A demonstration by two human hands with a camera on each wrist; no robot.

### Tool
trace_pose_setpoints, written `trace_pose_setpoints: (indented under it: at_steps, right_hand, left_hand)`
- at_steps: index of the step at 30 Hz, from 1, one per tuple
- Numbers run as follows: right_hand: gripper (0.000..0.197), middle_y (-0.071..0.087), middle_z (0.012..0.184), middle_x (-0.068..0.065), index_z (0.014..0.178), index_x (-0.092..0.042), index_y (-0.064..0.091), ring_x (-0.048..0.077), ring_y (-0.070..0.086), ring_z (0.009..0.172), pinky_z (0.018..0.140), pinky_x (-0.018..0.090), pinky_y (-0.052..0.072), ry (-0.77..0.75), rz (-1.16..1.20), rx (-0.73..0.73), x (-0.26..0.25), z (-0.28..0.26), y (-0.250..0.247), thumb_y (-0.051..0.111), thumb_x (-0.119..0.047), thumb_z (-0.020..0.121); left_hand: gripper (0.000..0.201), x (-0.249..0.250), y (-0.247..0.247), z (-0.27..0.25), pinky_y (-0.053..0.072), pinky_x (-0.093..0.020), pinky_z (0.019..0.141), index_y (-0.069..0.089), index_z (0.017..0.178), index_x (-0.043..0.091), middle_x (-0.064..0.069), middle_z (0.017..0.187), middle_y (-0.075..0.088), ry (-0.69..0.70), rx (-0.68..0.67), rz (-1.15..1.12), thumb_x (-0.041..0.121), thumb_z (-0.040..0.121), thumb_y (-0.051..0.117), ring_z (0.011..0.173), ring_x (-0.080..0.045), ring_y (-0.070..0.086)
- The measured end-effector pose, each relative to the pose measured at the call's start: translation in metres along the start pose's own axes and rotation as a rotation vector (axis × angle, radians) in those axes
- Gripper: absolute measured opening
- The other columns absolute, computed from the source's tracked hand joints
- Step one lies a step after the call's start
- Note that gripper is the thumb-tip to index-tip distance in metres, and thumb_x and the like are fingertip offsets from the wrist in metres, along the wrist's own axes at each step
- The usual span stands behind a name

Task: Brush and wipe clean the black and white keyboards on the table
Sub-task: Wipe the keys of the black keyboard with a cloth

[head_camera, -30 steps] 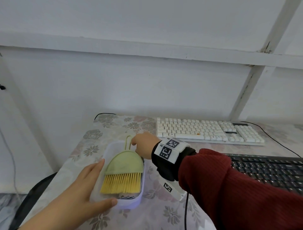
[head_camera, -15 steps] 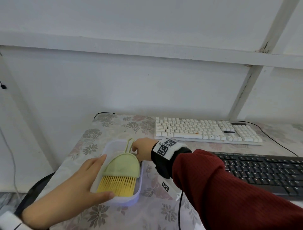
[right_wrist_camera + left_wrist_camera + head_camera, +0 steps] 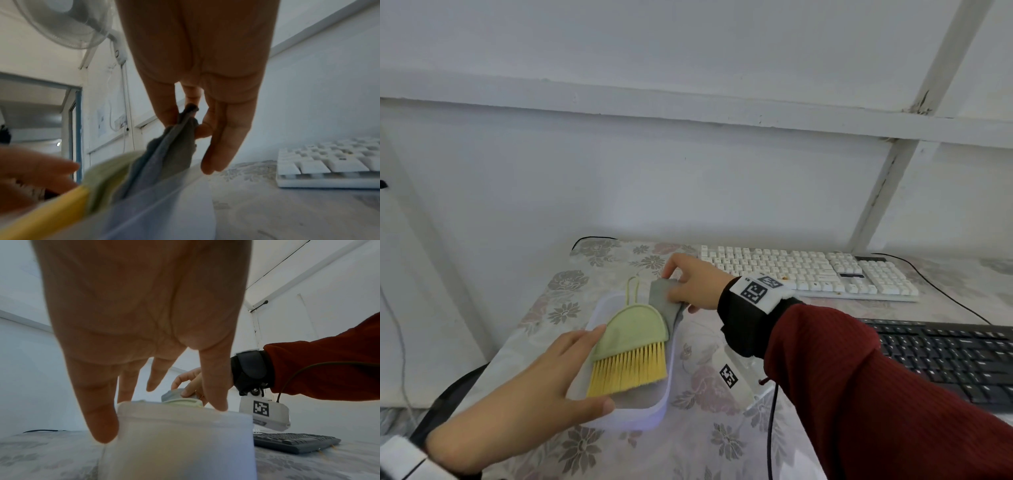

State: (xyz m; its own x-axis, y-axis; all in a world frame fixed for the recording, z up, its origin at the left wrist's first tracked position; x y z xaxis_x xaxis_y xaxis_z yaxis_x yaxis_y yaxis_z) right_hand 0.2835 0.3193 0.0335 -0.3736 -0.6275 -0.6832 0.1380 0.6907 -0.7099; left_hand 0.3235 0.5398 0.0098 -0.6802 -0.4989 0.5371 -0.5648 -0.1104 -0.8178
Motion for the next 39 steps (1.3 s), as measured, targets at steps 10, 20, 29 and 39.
trace_pose_setpoints:
  at_steps: [10, 20, 29, 39]
  right_hand:
    - [0.023, 0.045, 0.072, 0.004, 0.099, -0.014, 0.054, 0.02, 0.051, 0.064, 0.065, 0.037, 0.056, -0.018, 0.437, 0.364, 0.021, -0.038, -0.058, 0.048, 0.003, 0.085]
    - [0.029, 0.05, 0.076, 0.013, 0.11, -0.012, 0.055, 0.023, 0.052, 0.063, 0.061, 0.036, 0.056, 0.08, 0.491, 0.544, 0.107, -0.108, -0.144, 0.048, 0.006, 0.088]
    - [0.033, 0.052, 0.082, 0.006, 0.078, -0.016, 0.057, 0.017, 0.047, 0.062, 0.043, 0.021, 0.042, 0.331, 0.539, 0.576, 0.22, -0.164, -0.2, 0.038, 0.008, 0.091]
    - [0.027, 0.053, 0.093, 0.008, 0.103, -0.006, 0.051, 0.019, 0.055, 0.08, 0.062, 0.028, 0.048, 0.416, 0.641, 0.396, 0.28, -0.177, -0.233, 0.066, 0.003, 0.083]
  left_hand:
    - [0.116, 0.011, -0.003, 0.01, 0.027, -0.014, 0.096, -0.003, 0.126, 0.06, 0.046, 0.12, 0.008, 0.019, -0.032, 0.135, 0.103, 0.02, 0.016, 0.123, 0.008, 0.024]
    - [0.119, 0.1, 0.009, 0.039, 0.026, -0.015, 0.092, 0.004, 0.139, 0.052, 0.036, 0.13, 0.013, 0.099, -0.089, 0.272, 0.1, 0.031, 0.015, 0.116, 0.01, 0.023]
    - [0.083, 0.209, 0.067, 0.091, 0.029, -0.017, 0.105, 0.01, 0.146, 0.039, 0.019, 0.149, 0.022, 0.193, -0.098, 0.15, 0.063, 0.078, 0.051, 0.131, 0.0, 0.028]
    - [0.064, 0.252, 0.129, 0.144, 0.035, -0.007, 0.079, 0.021, 0.133, 0.034, 0.022, 0.108, 0.033, 0.019, -0.167, 0.0, 0.033, 0.086, 0.064, 0.102, 0.003, 0.036]
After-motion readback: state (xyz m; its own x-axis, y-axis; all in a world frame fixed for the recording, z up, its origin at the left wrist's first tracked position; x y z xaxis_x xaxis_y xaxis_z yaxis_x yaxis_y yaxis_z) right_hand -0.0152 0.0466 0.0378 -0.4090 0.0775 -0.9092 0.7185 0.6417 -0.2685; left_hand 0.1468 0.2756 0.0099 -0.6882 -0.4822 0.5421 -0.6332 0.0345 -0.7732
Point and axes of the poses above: each hand's wrist, its own z-axis towards the middle knuckle, its own y-axis out of the palm, x = y × z, the point moved 4 cm from there along z, towards the middle knuckle
